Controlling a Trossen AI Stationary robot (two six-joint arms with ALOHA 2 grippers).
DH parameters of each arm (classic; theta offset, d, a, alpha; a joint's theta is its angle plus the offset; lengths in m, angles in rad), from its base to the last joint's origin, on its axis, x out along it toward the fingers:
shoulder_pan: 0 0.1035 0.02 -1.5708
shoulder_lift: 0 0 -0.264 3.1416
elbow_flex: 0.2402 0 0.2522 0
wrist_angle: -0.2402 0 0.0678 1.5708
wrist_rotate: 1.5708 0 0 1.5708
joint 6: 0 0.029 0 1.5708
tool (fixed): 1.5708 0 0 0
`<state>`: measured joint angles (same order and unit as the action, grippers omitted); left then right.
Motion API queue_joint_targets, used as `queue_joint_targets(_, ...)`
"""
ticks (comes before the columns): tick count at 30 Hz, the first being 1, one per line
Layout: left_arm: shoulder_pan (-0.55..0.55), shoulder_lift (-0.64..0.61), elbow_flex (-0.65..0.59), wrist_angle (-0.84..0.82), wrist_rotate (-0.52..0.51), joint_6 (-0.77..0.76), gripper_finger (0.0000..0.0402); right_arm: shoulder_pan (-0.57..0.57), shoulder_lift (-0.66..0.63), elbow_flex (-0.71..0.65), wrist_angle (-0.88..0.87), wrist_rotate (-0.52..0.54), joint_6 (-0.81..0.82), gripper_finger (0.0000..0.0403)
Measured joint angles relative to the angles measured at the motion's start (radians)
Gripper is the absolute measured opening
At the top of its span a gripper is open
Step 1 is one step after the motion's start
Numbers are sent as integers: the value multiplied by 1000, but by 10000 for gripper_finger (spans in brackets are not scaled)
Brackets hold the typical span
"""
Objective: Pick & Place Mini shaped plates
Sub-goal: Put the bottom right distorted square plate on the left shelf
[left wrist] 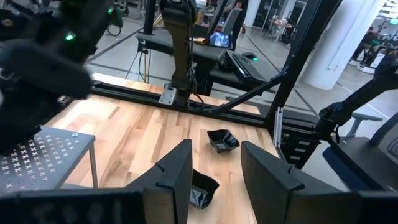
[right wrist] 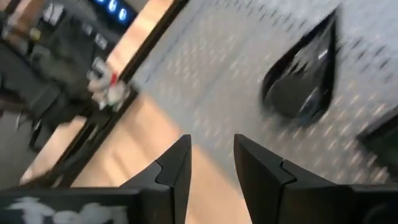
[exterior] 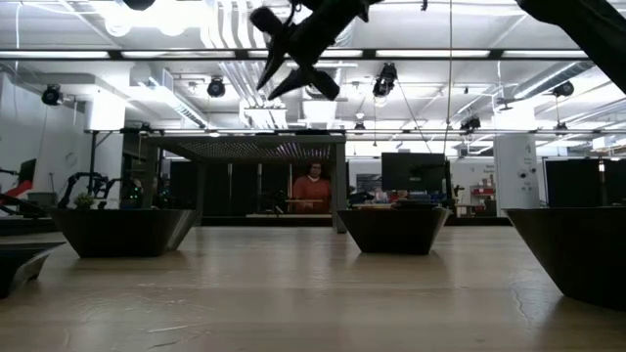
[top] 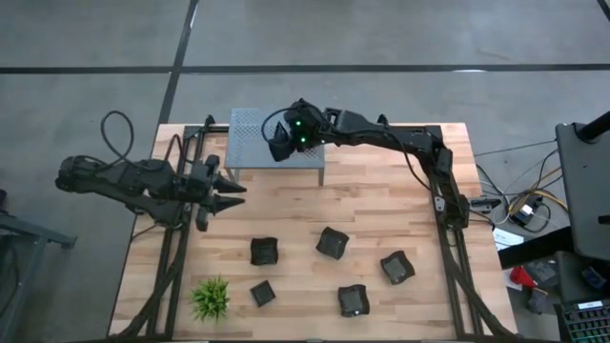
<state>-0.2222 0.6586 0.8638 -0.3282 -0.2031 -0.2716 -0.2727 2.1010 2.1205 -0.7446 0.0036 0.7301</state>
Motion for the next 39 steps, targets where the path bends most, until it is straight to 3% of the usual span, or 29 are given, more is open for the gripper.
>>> queue_joint_targets(11, 0, 23, 0, 10, 0, 5, 131, 150, -1, 18, -157, -54, 78, 101)
queue_joint_targets(22, 0, 48, -1, 38, 0, 7, 131, 313, 0, 18, -176, 67, 186, 100)
queue_joint_targets(31, 0, 66, -1, 38, 4, -19, 131, 430, 0, 17, -383, 78, 302, 85)
queue_joint_targets(39, 0, 72, -1, 36, 7, -20, 131, 546, 0, 17, -551, 77, 254, 75)
